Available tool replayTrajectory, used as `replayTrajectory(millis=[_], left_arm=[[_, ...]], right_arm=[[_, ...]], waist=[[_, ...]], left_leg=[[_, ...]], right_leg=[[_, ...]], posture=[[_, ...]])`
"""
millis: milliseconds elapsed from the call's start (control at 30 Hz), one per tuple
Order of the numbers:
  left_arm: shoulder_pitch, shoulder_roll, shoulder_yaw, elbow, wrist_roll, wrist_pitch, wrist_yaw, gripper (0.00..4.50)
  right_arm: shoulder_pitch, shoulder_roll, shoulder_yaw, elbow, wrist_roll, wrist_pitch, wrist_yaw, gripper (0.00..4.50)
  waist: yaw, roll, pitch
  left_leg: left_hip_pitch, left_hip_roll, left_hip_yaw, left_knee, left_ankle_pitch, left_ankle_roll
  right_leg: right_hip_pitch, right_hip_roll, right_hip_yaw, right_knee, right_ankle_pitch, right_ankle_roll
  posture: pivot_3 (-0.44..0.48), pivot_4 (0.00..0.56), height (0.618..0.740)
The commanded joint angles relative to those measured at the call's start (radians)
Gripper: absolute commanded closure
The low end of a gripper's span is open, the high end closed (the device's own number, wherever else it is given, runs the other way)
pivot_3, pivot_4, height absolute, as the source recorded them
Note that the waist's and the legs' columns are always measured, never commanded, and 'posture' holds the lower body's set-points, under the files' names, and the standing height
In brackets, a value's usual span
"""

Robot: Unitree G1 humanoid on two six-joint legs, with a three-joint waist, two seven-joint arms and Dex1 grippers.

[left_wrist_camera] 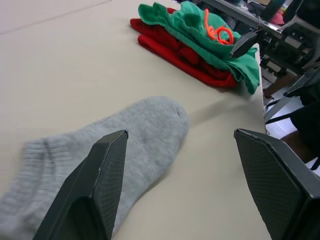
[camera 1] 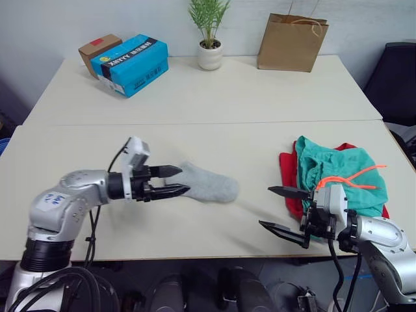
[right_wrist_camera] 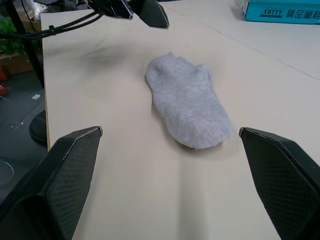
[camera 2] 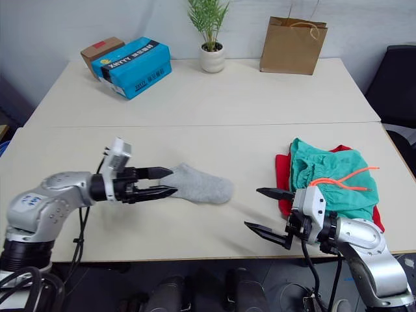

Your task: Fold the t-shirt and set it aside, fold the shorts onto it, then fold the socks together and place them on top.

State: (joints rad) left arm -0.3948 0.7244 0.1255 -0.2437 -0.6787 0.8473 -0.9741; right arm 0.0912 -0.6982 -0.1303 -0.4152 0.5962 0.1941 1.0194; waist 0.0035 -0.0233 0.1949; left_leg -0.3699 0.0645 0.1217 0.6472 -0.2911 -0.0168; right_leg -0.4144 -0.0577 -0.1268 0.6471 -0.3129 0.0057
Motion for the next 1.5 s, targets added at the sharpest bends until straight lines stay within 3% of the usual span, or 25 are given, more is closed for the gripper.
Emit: replayTrajectory(millis=[33, 133, 200, 367, 433, 633, 800, 933, 1300, 1400, 1467, 1500], left_arm=[[-0.055, 0.015, 0.017, 0.075, 0.031, -0.086, -0.025, 0.91], [-0.126, -0.020, 0.000, 0.174, 0.063, -0.135, -0.010, 1.48], [-0.150, -0.029, -0.017, 0.206, 0.078, -0.157, -0.025, 2.14], [-0.248, -0.088, -0.133, 0.422, 0.268, -0.362, -0.002, 3.78], [-0.270, -0.083, -0.181, 0.498, 0.358, -0.438, 0.007, 4.43], [-0.319, -0.124, -0.188, 0.689, 0.456, -0.527, 0.085, 4.47], [-0.317, -0.136, -0.210, 0.754, 0.490, -0.534, 0.052, 4.47], [-0.280, -0.130, -0.220, 0.712, 0.489, -0.480, 0.015, 4.47], [-0.095, -0.052, -0.158, 0.398, 0.420, -0.288, -0.004, 4.47], [-0.062, -0.062, -0.021, 0.342, 0.357, -0.271, 0.078, 4.47], [-0.048, -0.047, 0.036, 0.295, 0.281, -0.197, 0.057, 4.50], [-0.035, -0.023, 0.048, 0.264, 0.259, -0.159, 0.040, 4.31]], right_arm=[[0.002, -0.004, -0.004, -0.072, 0.033, 0.031, -0.008, 0.98], [0.002, 0.004, 0.037, -0.088, 0.009, 0.042, -0.015, 1.99], [0.002, 0.013, 0.056, -0.088, -0.008, 0.040, -0.021, 2.74], [-0.049, 0.032, 0.197, -0.010, -0.197, -0.006, -0.061, 4.50], [-0.099, 0.070, 0.243, 0.037, -0.264, -0.001, -0.117, 4.50], [-0.211, 0.147, 0.340, 0.139, -0.381, 0.028, -0.183, 4.50], [-0.296, 0.191, 0.399, 0.210, -0.433, 0.040, -0.191, 4.50], [-0.338, 0.201, 0.397, 0.258, -0.444, 0.033, -0.185, 4.50], [-0.380, 0.181, 0.398, 0.331, -0.455, -0.026, -0.110, 4.50], [-0.354, 0.150, 0.331, 0.280, -0.314, 0.071, -0.023, 4.50], [-0.346, 0.117, 0.295, 0.248, -0.250, 0.112, 0.025, 4.13], [-0.347, 0.097, 0.276, 0.235, -0.218, 0.137, 0.048, 3.89]], waist=[[0.003, 0.000, 0.000], [0.013, 0.000, 0.000], [0.019, 0.000, 0.000], [0.021, 0.000, 0.000], [0.015, -0.002, 0.001], [0.002, -0.003, 0.002], [-0.007, -0.003, 0.002], [-0.006, -0.004, 0.002], [-0.009, -0.004, 0.002], [-0.008, -0.004, 0.002], [-0.007, -0.005, 0.003], [-0.007, -0.005, 0.003]], left_leg=[[0.000, 0.000, 0.000, 0.000, 0.000, 0.000], [0.000, 0.000, 0.000, 0.000, 0.000, 0.000], [0.000, 0.000, 0.000, 0.000, 0.000, 0.001], [-0.001, 0.000, 0.001, 0.001, -0.001, 0.001], [-0.001, 0.000, 0.002, 0.001, -0.001, 0.001], [-0.002, 0.000, 0.003, 0.001, 0.001, -0.003], [-0.002, 0.000, 0.004, 0.002, 0.002, -0.003], [-0.002, 0.000, 0.005, 0.003, 0.002, -0.003], [0.000, 0.000, 0.005, 0.003, 0.002, -0.003], [0.000, 0.000, 0.005, 0.003, 0.001, -0.002], [-0.001, 0.000, 0.004, 0.003, 0.001, -0.001], [-0.001, 0.000, 0.004, 0.003, 0.000, 0.000]], right_leg=[[0.000, 0.000, 0.000, 0.000, 0.000, 0.000], [0.000, 0.000, 0.000, 0.000, 0.000, 0.000], [0.000, 0.000, 0.000, -0.001, 0.000, 0.000], [0.000, 0.000, 0.000, -0.002, 0.000, 0.000], [-0.001, 0.000, 0.000, -0.001, 0.000, 0.001], [-0.002, 0.000, 0.000, 0.001, 0.000, 0.000], [-0.003, -0.001, 0.000, 0.002, 0.000, 0.000], [-0.003, -0.002, 0.000, 0.005, 0.000, 0.000], [-0.003, -0.002, 0.001, 0.007, 0.000, 0.000], [-0.003, -0.002, 0.002, 0.006, 0.000, 0.000], [-0.004, -0.002, 0.002, 0.006, 0.000, 0.000], [-0.004, -0.002, 0.002, 0.006, 0.000, 0.000]], posture=[[0.000, 0.150, 0.740], [0.000, 0.150, 0.740], [0.000, 0.150, 0.740], [0.000, 0.150, 0.740], [0.000, 0.150, 0.740], [0.000, 0.150, 0.740], [0.000, 0.150, 0.740], [0.000, 0.150, 0.740], [0.000, 0.150, 0.740], [0.000, 0.150, 0.740], [0.000, 0.150, 0.740], [0.000, 0.150, 0.740]])
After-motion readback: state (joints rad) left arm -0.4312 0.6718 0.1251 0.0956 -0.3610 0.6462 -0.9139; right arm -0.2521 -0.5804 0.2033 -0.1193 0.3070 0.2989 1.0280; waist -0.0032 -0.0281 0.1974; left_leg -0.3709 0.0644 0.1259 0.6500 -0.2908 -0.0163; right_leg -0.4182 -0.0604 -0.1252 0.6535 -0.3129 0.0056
